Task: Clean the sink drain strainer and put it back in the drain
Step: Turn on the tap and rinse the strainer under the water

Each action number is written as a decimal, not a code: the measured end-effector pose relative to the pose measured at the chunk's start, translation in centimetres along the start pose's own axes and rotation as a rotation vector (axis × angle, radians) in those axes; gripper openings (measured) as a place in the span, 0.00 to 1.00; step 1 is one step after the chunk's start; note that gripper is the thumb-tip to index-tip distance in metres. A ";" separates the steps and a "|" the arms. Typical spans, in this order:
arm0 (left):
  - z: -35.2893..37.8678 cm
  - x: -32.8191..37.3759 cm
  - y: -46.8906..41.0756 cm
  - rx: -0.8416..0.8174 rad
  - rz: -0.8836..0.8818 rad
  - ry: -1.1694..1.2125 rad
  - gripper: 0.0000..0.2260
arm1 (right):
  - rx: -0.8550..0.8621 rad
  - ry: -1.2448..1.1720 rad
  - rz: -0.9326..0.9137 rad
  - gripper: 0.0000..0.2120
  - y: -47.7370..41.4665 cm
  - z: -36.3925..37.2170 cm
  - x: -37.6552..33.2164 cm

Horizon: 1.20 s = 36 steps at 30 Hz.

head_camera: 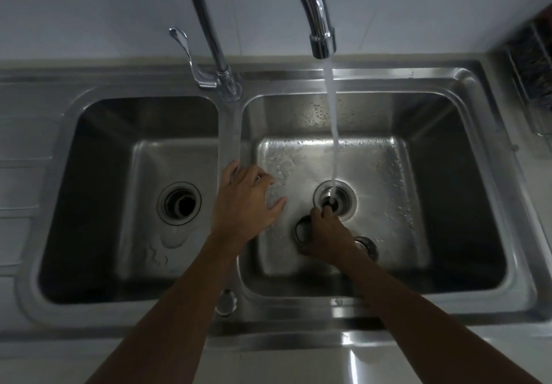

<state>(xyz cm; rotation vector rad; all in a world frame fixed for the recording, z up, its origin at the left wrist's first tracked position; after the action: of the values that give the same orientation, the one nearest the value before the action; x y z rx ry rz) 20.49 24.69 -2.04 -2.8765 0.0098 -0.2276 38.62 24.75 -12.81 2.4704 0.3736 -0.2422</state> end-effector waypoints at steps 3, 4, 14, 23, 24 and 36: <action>-0.7 0.2 0.1 -0.006 -0.022 0.073 0.22 | -0.003 0.008 0.027 0.51 0.8 -1.2 -0.1; -1.1 0.1 0.1 0.006 -0.042 0.130 0.22 | 0.030 -0.017 0.033 0.49 1.1 -2.0 -0.3; -10.4 -14.6 -11.1 0.448 -0.832 0.509 0.36 | 0.193 -0.189 -0.009 0.29 3.2 -7.4 -2.1; -8.1 -16.6 -17.5 0.281 -0.780 0.786 0.20 | 0.168 -0.096 0.154 0.30 5.7 -6.7 4.7; -8.4 -16.1 -16.9 0.323 -0.772 0.789 0.19 | 0.157 -0.082 0.169 0.29 6.1 -6.6 5.4; -10.6 -11.0 -12.5 0.330 -0.661 0.737 0.21 | 0.057 0.060 0.211 0.32 7.4 -4.0 9.2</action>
<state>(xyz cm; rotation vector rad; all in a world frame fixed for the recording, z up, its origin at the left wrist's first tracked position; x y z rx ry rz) 7.83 34.35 9.56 -2.2178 -0.7567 -1.2489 50.03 23.40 -7.87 2.5533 0.1302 -0.0926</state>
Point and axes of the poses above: each hand's wrist, its own y-axis away from the middle knuckle, its own z-axis out of the palm, x = y × z, the point moved 8 cm from there along -y, towards the middle knuckle, and after that the axes turned 5 degrees about x, right-handed, at the moved point
